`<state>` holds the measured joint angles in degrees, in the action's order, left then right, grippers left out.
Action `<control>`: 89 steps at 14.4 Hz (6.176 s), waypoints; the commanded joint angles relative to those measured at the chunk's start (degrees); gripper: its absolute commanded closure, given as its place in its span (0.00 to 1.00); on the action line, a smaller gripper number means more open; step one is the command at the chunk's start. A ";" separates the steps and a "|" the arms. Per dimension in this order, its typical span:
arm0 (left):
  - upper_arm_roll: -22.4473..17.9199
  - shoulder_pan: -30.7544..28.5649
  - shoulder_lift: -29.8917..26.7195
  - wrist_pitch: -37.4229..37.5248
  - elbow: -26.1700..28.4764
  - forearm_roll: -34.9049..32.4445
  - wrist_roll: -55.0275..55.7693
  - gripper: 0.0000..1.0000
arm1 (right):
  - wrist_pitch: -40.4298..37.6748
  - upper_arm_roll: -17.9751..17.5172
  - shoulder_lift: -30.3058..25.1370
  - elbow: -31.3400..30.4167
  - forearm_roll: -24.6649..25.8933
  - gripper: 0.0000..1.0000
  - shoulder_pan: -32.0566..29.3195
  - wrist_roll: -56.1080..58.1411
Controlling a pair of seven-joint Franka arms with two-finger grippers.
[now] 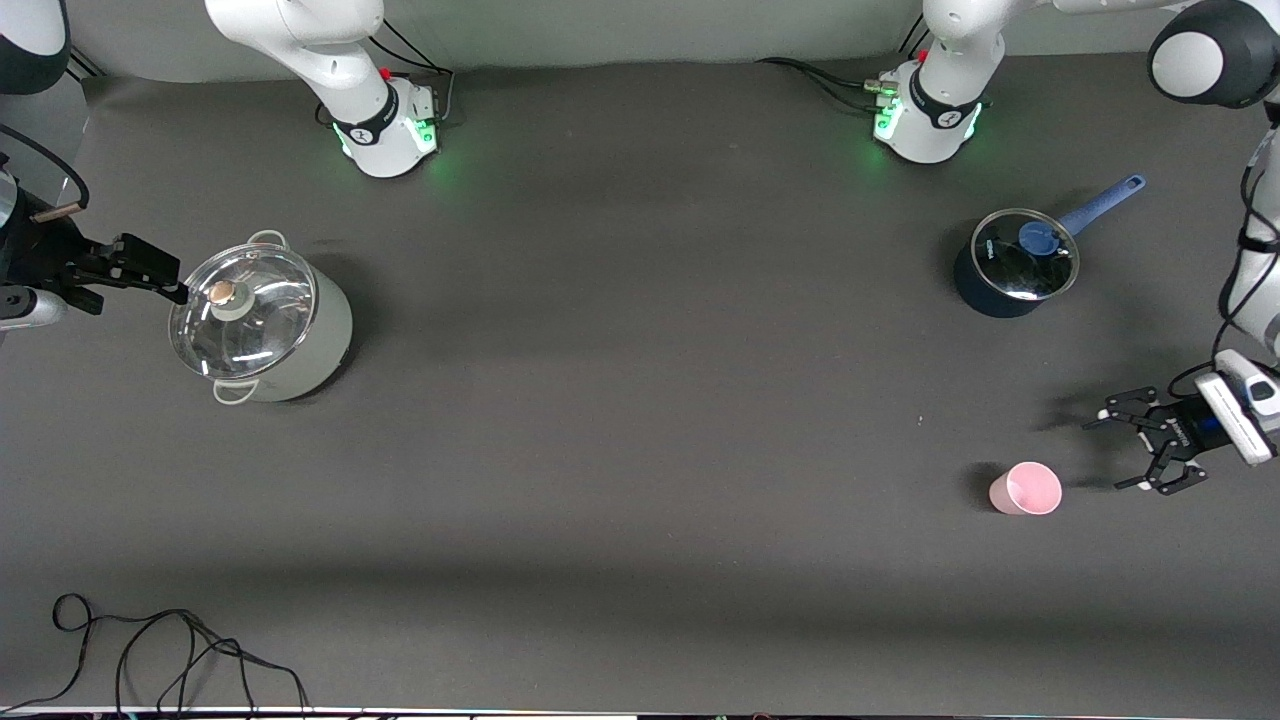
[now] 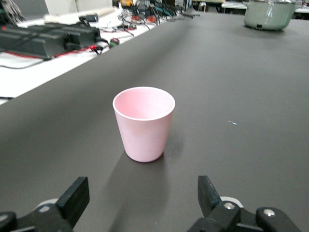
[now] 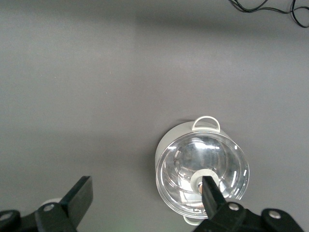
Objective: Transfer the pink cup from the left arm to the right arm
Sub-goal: 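Move the open left gripper down toward the pink cup, then close the left gripper around the pink cup's base, then carry the pink cup to mid-table while the right gripper approaches, then grasp the pink cup's rim with the right gripper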
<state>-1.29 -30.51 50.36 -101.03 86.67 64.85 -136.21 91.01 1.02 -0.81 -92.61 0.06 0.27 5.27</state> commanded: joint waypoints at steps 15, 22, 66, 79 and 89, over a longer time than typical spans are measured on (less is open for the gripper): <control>6.56 3.00 5.80 -8.92 6.32 21.80 -12.24 0.00 | 0.39 0.30 -0.33 -0.21 -0.50 0.00 0.52 -0.52; 6.92 4.59 5.28 -11.56 6.76 23.83 -12.06 0.32 | 0.39 0.38 -0.42 -0.21 -0.50 0.00 0.52 -0.52; 17.73 65.84 -38.58 -82.49 16.16 57.05 23.01 0.65 | 1.87 -24.93 17.15 24.66 -8.61 0.00 15.27 -97.18; 17.73 65.67 -38.67 -83.02 16.34 57.14 23.01 0.64 | 11.03 -24.84 28.32 27.48 -0.50 0.08 22.14 -105.38; 17.73 65.67 -38.67 -83.54 16.34 57.14 23.01 0.59 | 10.41 -24.84 28.41 28.36 -0.76 1.00 22.14 -105.12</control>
<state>16.65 34.57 11.37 -183.29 104.31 121.01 -113.73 101.91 -23.84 26.38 -66.48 -2.06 21.71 -98.53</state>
